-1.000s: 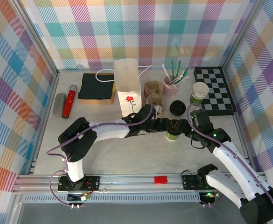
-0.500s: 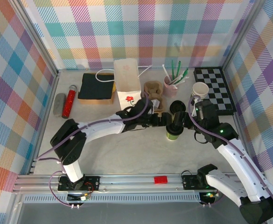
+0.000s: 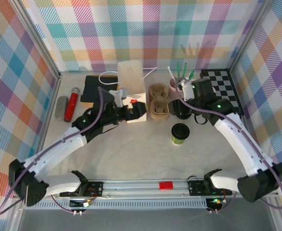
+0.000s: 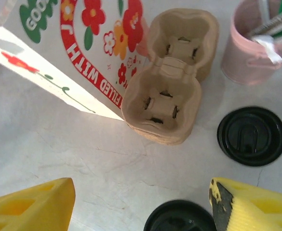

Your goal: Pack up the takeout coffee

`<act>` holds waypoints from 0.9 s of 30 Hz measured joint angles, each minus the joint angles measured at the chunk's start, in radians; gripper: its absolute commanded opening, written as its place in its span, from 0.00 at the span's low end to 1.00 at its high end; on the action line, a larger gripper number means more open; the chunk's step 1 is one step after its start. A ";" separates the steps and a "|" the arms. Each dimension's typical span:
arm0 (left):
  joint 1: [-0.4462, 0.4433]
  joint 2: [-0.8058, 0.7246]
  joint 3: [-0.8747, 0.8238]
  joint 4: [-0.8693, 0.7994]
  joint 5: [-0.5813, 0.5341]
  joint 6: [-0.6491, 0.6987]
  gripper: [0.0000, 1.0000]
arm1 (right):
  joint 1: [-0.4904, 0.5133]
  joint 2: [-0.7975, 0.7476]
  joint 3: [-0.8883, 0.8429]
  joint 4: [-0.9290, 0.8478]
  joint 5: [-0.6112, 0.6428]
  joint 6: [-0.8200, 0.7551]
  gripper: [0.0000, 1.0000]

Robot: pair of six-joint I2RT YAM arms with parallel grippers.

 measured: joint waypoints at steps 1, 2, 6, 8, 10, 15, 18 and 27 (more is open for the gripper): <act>0.016 -0.033 -0.032 -0.018 -0.007 0.000 0.99 | 0.021 0.022 0.011 -0.003 0.003 -0.038 0.73; 0.029 -0.063 -0.060 -0.038 -0.013 0.000 0.99 | 0.047 0.044 0.020 -0.007 0.007 -0.078 0.73; 0.072 -0.171 -0.143 -0.120 -0.034 0.000 0.99 | 0.118 0.138 0.063 -0.025 0.023 -0.187 0.71; 0.095 -0.222 -0.167 -0.156 -0.038 0.000 0.99 | 0.128 0.189 0.092 -0.026 0.043 -0.230 0.71; 0.122 -0.271 -0.185 -0.179 -0.043 0.000 0.99 | 0.128 0.246 0.132 -0.034 0.074 -0.275 0.71; 0.167 -0.342 -0.204 -0.219 -0.045 0.000 0.99 | 0.111 0.381 0.249 -0.064 0.097 -0.385 0.72; 0.181 -0.359 -0.209 -0.234 -0.044 0.001 0.99 | 0.087 0.454 0.341 -0.111 0.069 -0.420 0.71; 0.209 -0.376 -0.217 -0.263 -0.044 0.002 0.99 | 0.099 0.526 0.395 -0.180 0.034 -0.451 0.64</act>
